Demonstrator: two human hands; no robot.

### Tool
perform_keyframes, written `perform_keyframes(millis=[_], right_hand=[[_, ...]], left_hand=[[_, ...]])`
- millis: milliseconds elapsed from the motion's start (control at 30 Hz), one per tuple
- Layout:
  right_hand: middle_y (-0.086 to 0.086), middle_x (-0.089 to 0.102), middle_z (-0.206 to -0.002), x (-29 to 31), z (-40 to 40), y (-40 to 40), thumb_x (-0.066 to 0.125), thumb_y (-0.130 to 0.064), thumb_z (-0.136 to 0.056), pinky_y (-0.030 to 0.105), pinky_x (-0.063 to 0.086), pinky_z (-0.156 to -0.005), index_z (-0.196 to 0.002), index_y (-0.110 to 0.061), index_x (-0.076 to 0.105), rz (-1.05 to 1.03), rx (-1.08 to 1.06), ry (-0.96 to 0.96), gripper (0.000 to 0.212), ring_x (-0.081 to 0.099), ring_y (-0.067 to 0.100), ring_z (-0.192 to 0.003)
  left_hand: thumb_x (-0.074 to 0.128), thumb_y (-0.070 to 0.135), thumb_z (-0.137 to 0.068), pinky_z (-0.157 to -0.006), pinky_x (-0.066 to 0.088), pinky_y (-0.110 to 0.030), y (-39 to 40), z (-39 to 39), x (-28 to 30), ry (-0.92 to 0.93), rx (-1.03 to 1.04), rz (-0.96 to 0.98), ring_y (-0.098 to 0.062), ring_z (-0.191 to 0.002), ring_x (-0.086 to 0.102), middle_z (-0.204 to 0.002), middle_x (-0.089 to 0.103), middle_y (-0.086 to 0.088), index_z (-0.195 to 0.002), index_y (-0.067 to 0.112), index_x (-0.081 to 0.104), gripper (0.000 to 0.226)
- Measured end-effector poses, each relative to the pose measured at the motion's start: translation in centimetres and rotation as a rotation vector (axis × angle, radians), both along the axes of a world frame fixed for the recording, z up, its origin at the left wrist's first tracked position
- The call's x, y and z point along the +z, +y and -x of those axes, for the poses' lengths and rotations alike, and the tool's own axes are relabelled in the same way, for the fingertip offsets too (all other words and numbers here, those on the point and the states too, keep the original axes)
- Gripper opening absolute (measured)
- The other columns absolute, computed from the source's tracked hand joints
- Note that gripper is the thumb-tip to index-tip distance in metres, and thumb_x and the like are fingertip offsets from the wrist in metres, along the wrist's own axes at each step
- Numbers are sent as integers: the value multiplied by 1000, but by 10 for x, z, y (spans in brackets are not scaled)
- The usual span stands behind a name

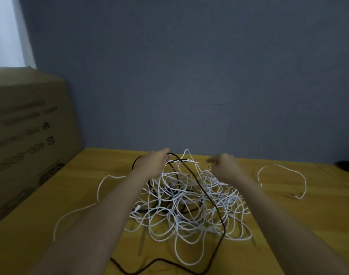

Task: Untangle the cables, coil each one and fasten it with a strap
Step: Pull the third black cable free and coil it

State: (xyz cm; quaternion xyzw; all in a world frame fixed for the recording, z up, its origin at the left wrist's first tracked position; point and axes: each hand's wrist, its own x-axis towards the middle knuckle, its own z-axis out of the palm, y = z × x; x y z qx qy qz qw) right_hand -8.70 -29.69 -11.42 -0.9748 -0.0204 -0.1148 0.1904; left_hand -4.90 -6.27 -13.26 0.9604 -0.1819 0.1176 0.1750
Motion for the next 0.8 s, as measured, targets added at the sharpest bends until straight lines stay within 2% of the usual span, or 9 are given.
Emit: perform_keyframes(millis=[67, 100, 200, 300, 367, 467, 567, 700, 800], right_hand=[[8, 69, -115, 5, -11, 19, 44, -10, -92, 33, 52, -80, -115, -17, 69, -64, 63, -207, 35, 64, 28, -99], [8, 67, -120, 8, -20, 28, 43, -10, -95, 35, 50, -84, -120, -16, 66, -46, 140, -232, 35, 61, 28, -107], [10, 53, -139, 6, -47, 57, 37, -11, -102, 39, 41, -100, -134, -14, 55, 100, 332, -35, 37, 46, 29, -127], [12, 57, -129, -6, -64, 72, 37, -13, -103, 36, 44, -91, -134, -14, 54, 270, 338, 218, 36, 52, 30, -114], [12, 63, -114, -9, -67, 74, 45, -16, -100, 33, 45, -81, -125, -14, 61, 378, 325, 230, 30, 56, 29, -100], [9, 66, -108, -1, -65, 68, 56, -20, -95, 35, 46, -79, -113, -17, 68, 423, 304, 65, 22, 57, 28, -103], [7, 66, -104, 10, -59, 58, 62, -26, -91, 34, 44, -75, -108, -22, 70, 417, 290, -106, 19, 54, 25, -104], [1, 68, -97, 16, -41, 45, 67, -24, -87, 34, 47, -71, -95, -18, 73, 287, 281, -306, 12, 55, 21, -100], [-1, 68, -94, 10, -25, 34, 69, -23, -85, 32, 44, -67, -88, -17, 75, 220, 227, -456, 9, 55, 21, -96]], left_hand=[[35, 33, -103, -55, 40, -37, 2, 1, 0, -36, -6, -50, -29, -71, 58, -79, 61, -7, -98, 17, 51, 24], [36, 33, -103, -59, 45, -38, 2, 3, 0, -49, -13, -75, -28, -75, 59, -86, 65, -6, -102, 17, 54, 25], [38, 32, -102, -69, 50, -42, 5, 8, -2, -66, -45, -93, -26, -86, 62, -99, 69, -4, -103, 17, 60, 26], [39, 31, -102, -68, 47, -39, 9, 12, -5, -79, -62, -100, -27, -86, 61, -94, 68, -5, -102, 15, 61, 27], [39, 30, -102, -71, 48, -39, 11, 13, -4, -77, -58, -90, -27, -90, 60, -98, 67, -5, -104, 15, 60, 27], [37, 26, -102, -77, 49, -44, 14, 13, -1, -66, -32, -22, -28, -96, 60, -106, 67, -6, -110, 14, 57, 24], [32, 23, -102, -71, 49, -45, 11, 11, 3, -55, -4, 33, -34, -85, 59, -98, 65, -12, -112, 16, 51, 22], [33, 30, -103, -70, 47, -45, 2, 9, 13, -26, -39, 161, -36, -80, 58, -85, 63, -11, -103, 21, 50, 19], [35, 35, -103, -77, 51, -48, -6, 9, 19, 10, -92, 218, -31, -87, 61, -94, 67, -4, -102, 27, 53, 20]])
